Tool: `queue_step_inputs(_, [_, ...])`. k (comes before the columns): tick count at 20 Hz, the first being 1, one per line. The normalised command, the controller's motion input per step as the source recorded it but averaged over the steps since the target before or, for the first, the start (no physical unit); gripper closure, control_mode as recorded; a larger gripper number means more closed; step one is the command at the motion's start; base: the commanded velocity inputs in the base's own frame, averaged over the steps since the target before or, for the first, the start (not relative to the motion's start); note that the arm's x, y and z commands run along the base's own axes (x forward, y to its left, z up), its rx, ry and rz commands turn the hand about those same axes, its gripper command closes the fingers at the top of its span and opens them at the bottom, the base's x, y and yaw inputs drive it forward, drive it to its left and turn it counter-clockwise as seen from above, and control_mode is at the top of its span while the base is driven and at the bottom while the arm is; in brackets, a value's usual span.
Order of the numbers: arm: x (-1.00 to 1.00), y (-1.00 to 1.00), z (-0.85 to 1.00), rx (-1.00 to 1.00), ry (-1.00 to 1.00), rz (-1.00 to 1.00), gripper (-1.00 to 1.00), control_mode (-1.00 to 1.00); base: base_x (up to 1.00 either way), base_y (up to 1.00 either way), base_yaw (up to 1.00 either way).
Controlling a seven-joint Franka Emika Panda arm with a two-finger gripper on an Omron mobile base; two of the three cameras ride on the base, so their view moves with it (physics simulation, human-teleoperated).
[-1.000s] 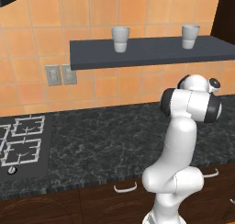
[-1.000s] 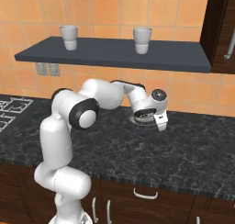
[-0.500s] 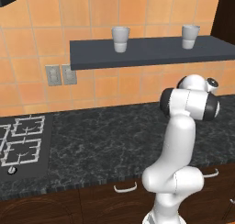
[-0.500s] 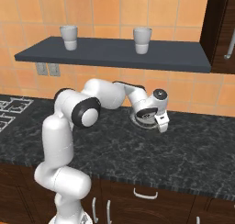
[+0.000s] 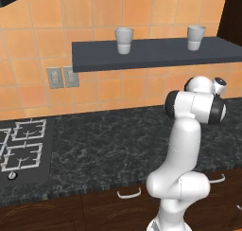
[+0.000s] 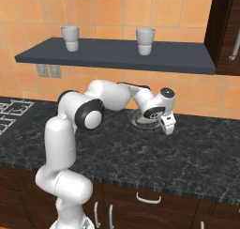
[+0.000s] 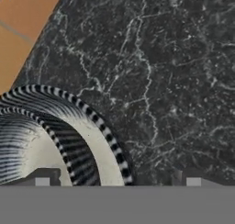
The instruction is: Pick up the bowls on the counter and stack them on top of one another in the open cabinet. Place the smaller bowl on top of the larger bowl.
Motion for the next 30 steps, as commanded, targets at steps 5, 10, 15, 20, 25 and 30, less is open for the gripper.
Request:
queue_step_inputs(5, [0.0, 0.08, -0.22, 0.0, 0.05, 0.02, -1.0, -1.0, 0.0, 0.0, 0.0])
queue_step_inputs(10, [0.03, 0.2, -0.37, 0.0, 0.09, 0.04, -1.0, -1.0, 0.0, 0.0, 0.0])
queue_step_inputs(15, [0.18, 0.29, -0.41, 0.0, 0.1, 0.03, -1.0, -1.0, 0.0, 0.0, 0.0])
queue_step_inputs(20, [0.06, 0.36, -0.23, 0.0, 0.06, 0.0, 1.0, -1.0, 0.0, 0.0, 0.0])
queue_step_inputs(25, [0.0, 0.42, -0.14, 0.0, 0.03, 0.0, 1.0, -1.0, 0.0, 0.0, 0.0])
queue_step_inputs(30, [-0.12, 0.14, 0.02, 0.0, 0.0, -0.05, 1.0, -1.0, 0.0, 0.0, 0.0])
